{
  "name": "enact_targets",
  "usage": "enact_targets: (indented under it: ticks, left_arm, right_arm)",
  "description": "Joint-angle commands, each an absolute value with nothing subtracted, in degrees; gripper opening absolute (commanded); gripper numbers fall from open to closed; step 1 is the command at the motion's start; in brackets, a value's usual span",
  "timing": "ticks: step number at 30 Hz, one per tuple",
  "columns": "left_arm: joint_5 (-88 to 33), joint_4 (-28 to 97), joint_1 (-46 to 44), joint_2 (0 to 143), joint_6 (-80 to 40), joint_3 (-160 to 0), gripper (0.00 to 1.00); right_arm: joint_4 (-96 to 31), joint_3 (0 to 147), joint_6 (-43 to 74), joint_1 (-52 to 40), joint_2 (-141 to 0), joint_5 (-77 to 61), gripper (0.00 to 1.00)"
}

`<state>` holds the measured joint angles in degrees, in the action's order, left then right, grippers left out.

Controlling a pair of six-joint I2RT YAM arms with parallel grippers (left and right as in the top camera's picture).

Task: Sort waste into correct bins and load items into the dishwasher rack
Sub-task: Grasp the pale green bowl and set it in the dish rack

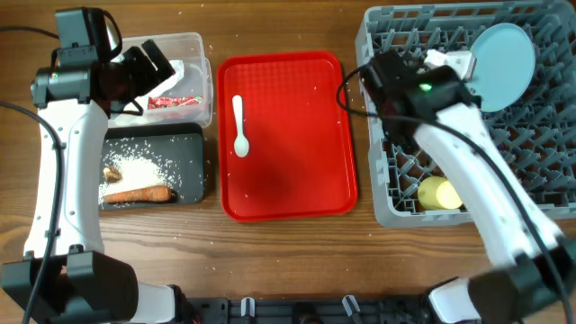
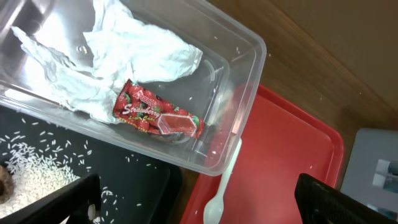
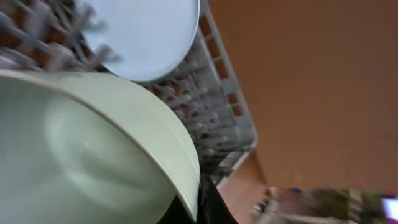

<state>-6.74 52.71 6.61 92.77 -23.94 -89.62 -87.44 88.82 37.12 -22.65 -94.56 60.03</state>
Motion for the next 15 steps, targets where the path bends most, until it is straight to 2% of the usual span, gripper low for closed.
enact_targets:
  ticks: [1,4,8,15]
  left_arm:
    - [-5.67,51.22,6.90,92.27,-24.45,-90.24,1.00]
    - [-5.67,50.09,6.90,92.27,-24.45,-90.24,1.00]
    - [-5.67,47.46,6.90,92.27,-24.45,-90.24,1.00]
    - [-5.69,43.66,6.90,92.27,-24.45,-90.24,1.00]
  right_arm:
    - [-87.22,86.67,40.47,-21.19,-102.24,68.27,0.04]
    - [-87.13,86.67,40.42,-21.19,-108.71,72.58,0.04]
    - [-86.50,86.65,40.45,-21.21,-114.04,71.35,0.04]
    - [-85.95,86.65,40.42,-25.54,-114.45,58.87,0.04]
